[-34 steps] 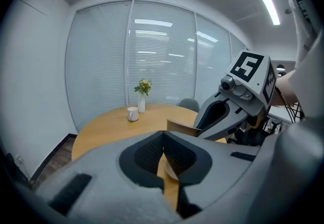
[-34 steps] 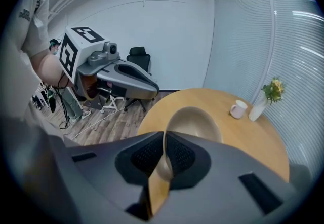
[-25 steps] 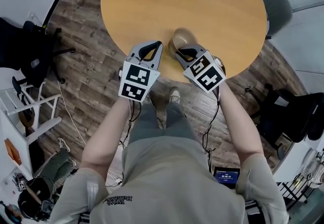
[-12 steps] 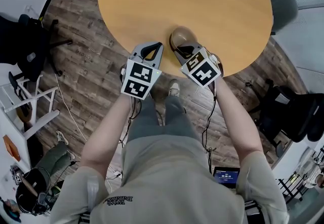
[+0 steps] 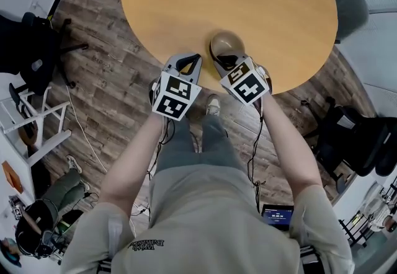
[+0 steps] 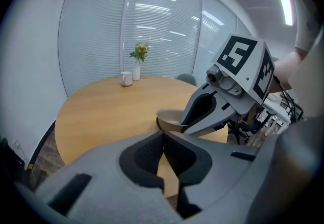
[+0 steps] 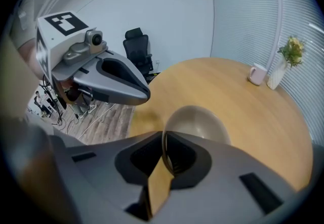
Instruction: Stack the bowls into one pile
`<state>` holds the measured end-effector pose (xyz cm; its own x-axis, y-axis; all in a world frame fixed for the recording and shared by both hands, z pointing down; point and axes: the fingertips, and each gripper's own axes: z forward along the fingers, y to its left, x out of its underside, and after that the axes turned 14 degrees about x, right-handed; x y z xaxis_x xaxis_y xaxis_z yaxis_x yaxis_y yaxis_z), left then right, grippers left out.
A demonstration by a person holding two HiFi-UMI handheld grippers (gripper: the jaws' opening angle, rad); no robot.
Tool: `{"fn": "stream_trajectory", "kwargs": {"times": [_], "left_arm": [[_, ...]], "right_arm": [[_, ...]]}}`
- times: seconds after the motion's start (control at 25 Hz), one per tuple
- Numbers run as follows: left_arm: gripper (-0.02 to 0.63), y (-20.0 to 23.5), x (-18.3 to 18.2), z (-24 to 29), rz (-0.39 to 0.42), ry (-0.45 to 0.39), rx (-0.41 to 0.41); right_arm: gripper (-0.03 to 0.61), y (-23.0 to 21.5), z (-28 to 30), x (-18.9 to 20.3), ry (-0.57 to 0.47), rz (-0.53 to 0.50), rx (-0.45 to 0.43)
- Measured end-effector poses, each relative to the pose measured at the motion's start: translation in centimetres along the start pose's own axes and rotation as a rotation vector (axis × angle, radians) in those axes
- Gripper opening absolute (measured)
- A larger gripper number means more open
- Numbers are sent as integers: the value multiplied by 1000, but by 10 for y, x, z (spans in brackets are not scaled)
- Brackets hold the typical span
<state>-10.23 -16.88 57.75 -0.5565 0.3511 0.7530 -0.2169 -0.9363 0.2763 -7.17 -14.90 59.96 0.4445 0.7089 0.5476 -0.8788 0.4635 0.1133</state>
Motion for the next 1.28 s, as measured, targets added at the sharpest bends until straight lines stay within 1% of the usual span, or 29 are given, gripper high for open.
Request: {"fn": "stream_trajectory", "kwargs": {"times": [0.28, 0.48, 0.64, 0.8, 1.0, 1.12, 1.28], "left_arm": [[18, 4, 1, -2, -11, -8, -6], [18, 8, 2, -6, -9, -8, -17], [18, 10, -9, -17, 0, -21, -33], [18, 12, -35, -34, 43, -51, -47], [18, 14, -72, -57, 93, -100, -76], [18, 15, -101, -78, 128, -146, -104], [18, 5, -148, -114, 209, -237, -148]], "right_arm": [[37, 5, 1, 5, 7, 33, -23], [38, 3, -2, 5, -3, 49, -13], [37, -4, -11, -8, -33, 59, 11], [37, -18, -30, -31, -86, 77, 56], [37, -43, -66, -59, -179, 112, 123], [37, -57, -93, -80, -244, 139, 166], [37, -73, -133, -105, -337, 178, 228]]}}
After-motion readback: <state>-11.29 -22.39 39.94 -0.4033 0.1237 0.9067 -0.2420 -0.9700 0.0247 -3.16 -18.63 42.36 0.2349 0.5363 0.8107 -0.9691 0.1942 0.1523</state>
